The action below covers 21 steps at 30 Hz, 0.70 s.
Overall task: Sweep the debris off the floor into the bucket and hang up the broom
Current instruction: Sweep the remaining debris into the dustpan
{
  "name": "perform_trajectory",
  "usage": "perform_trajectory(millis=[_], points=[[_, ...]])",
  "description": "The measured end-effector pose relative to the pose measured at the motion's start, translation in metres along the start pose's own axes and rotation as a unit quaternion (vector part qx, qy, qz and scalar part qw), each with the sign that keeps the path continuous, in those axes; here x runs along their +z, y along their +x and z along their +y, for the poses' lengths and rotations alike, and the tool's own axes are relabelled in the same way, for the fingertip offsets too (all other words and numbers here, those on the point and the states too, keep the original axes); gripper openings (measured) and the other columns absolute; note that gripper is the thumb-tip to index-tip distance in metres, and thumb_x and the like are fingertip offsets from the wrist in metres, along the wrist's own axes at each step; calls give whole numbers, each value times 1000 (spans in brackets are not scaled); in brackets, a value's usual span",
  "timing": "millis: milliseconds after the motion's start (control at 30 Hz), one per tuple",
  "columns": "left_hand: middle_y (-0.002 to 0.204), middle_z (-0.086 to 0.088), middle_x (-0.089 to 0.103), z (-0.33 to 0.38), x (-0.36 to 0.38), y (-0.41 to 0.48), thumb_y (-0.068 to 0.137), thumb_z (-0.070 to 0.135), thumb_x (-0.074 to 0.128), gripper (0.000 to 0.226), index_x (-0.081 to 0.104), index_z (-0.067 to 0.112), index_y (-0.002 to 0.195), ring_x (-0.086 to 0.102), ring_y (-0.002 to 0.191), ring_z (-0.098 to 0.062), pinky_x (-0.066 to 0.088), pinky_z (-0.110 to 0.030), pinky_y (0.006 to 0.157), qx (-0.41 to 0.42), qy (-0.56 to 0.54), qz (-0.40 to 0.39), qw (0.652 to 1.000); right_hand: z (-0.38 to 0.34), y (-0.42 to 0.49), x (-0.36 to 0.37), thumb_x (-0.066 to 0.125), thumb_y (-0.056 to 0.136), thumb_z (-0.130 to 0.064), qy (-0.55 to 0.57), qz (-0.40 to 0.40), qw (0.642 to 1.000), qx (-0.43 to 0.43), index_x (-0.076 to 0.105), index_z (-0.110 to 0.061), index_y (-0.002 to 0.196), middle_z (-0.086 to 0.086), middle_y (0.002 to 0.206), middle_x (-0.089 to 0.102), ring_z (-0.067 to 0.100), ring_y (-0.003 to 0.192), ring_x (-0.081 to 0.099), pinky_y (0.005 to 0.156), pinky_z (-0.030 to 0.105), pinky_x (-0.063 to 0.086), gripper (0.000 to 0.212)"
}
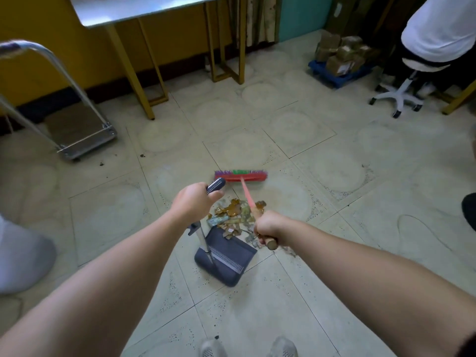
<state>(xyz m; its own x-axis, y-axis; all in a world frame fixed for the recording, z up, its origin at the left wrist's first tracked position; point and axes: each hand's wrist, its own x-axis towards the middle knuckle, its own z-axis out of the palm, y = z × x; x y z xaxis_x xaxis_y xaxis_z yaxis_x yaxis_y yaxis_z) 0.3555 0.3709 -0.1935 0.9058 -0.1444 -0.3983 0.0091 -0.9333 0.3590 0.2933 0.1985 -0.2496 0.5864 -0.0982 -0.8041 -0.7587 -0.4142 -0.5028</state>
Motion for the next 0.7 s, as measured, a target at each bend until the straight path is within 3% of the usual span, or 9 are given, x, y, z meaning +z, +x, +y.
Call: perform_trajectory(millis=[167,233,300,367,400,467,533,633,700], points=[[67,1,51,12,3,7,95,50,45,33,51,18,87,47,55,-14,33,-26,47,-9,11,8,1000,-4,21,-23,40,95,-2,-174,-53,983,7,43,0,123,17,80,56,26,63,54,57,31,47,28],[68,1,52,11,3,9,95,50,45,34,53,18,86,48,55,-14,34,-26,48,-13,17,13,1000,8,18,-31,39,97,-9,-233,-59,970,21,45,-3,93,13,71,54,20,47,48,42,27,41,9],[69,0,54,9,2,11,95,51,45,36,54,16,87,50,56,-15,37,-27,49,-18,24,12,999,28,16,-36,36,98,-17,-275,-49,959,40,37,-11,81,11,65,52,17,42,42,41,23,36,18],[69,-1,56,9,2,14,94,51,45,39,56,15,90,52,56,-17,39,-26,49,-19,24,10,999,43,9,-42,31,95,-13,-304,-29,951,47,40,-14,96,13,63,54,19,44,44,44,25,39,9],[69,-2,56,10,3,16,94,51,45,40,57,14,91,52,56,-17,39,-26,48,-20,24,9,999,49,5,-46,29,93,-9,-318,-25,946,52,43,-12,104,16,64,58,20,43,46,45,26,42,17],[67,-1,54,13,3,17,95,51,45,39,56,14,90,50,54,-16,36,-26,47,-18,24,4,1000,55,-11,-57,27,92,-4,-337,-35,939,55,44,-10,81,23,73,63,22,46,48,53,30,46,21],[67,-2,54,15,3,18,94,51,45,40,56,14,90,50,54,-16,36,-26,47,-14,24,1,1000,62,-30,-67,26,91,-2,-342,-38,937,54,29,-20,63,22,72,58,24,47,47,52,30,43,33],[68,-3,55,16,2,19,95,52,44,41,56,12,89,51,55,-17,37,-27,47,-7,29,-1,1000,77,-47,-78,30,90,-5,-322,-31,944,71,39,-12,67,18,67,55,23,46,46,41,23,37,26],[68,-3,54,16,1,18,95,51,43,41,55,12,89,50,55,-17,36,-27,47,-1,30,-3,1000,84,-51,-81,36,91,-10,-277,-32,957,78,49,-5,81,16,65,53,21,44,44,42,22,34,17]])
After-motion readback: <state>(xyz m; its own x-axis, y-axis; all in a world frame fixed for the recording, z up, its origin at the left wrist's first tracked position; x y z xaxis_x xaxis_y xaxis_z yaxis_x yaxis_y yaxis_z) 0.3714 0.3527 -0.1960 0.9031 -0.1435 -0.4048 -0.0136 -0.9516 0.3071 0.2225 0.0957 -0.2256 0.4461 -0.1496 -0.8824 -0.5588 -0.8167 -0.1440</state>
